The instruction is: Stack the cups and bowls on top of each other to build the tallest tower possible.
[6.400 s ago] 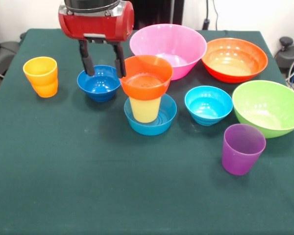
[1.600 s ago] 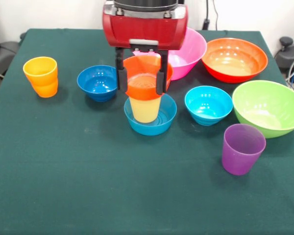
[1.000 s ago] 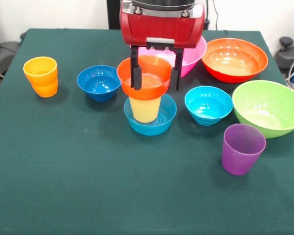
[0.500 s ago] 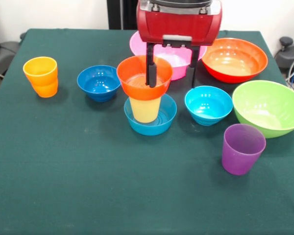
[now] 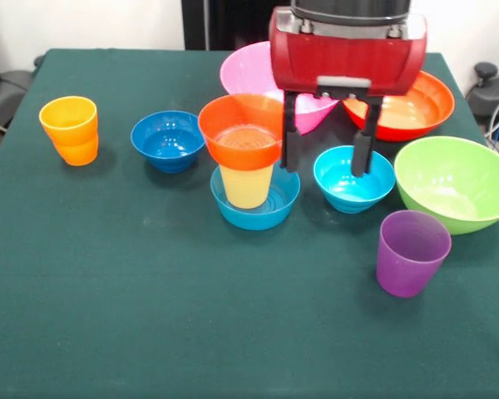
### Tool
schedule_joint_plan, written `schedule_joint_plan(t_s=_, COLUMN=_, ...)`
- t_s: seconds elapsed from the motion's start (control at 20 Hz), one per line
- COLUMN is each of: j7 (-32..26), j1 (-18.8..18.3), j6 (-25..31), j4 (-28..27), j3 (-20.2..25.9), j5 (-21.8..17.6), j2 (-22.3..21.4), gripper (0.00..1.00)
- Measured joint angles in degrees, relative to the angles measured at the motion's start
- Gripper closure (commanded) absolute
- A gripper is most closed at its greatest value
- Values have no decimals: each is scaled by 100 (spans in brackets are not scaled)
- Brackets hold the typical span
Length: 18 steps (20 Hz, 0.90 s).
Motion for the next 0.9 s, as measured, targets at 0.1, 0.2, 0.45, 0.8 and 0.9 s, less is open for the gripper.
schedule_joint_plan(t_s=0.1, j7=0, j1=22, j6=121, j4=-194, j3=-1, j5=65, j2=97, gripper=0)
schedule_joint_plan(t_s=0.2, j7=0, j1=62, j6=495, j4=-567, j3=-4, j5=111, j2=259, gripper=0)
schedule_joint_plan(t_s=0.45, j7=11, j1=253, j6=1963, j4=-1792, j3=-46, j5=123, j2=738, gripper=0)
schedule_joint_plan(t_s=0.8, j7=211, j1=562, j6=2402, j4=-2372, j3=-275, j5=151, j2=961, gripper=0)
schedule_joint_plan(t_s=0.9, j7=294, j1=612, j6=2296, j4=-2370, j3=-323, j5=160, j2=960, gripper=0)
